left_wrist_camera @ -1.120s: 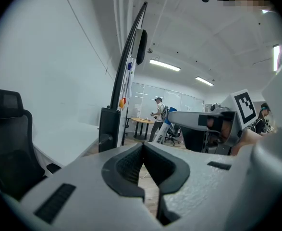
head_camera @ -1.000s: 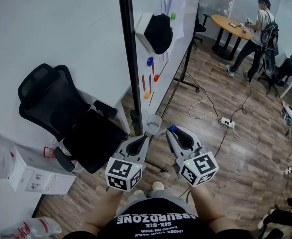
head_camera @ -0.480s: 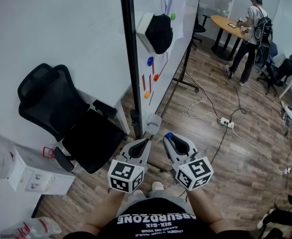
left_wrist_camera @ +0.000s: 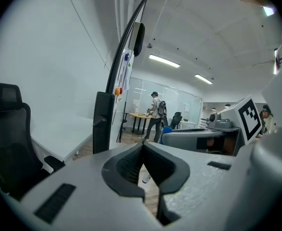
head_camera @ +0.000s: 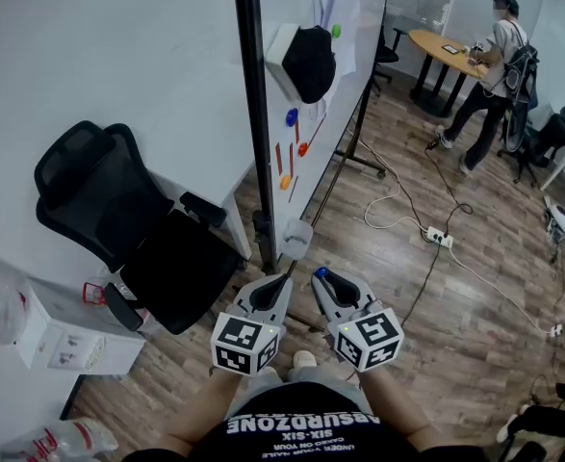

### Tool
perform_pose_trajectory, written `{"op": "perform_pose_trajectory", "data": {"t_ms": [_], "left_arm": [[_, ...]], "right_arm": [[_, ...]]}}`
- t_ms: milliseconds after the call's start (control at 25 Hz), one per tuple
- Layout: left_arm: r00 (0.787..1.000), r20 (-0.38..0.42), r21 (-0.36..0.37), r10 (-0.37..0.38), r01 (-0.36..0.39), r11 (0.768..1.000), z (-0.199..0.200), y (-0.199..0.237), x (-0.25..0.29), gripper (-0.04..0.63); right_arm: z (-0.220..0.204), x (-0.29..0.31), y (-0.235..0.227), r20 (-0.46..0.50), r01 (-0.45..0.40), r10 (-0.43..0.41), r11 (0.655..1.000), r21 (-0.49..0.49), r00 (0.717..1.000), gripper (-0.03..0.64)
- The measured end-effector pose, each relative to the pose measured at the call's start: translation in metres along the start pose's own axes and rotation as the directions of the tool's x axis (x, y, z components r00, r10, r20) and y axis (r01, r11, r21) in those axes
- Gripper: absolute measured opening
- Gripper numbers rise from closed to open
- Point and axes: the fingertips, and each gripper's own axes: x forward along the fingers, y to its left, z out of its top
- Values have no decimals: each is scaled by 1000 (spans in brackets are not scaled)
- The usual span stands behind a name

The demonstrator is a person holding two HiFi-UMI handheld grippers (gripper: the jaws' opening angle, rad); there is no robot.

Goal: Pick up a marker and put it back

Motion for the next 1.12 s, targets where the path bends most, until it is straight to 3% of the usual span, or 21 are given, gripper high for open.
{"op": "perform_pose_trajectory", "data": {"t_ms": [680,1120], "left_arm": [[1000,0,-4,9,-9,1000,-1,3,-2,8],[1000,4,-8,14,-14,1000,0,7,-4,8]], "right_arm": [[7,1,2,13,-10,10,1000,-1,1000,63],[34,-6,-3,73,4,-3,1000,-16,997,63]]}}
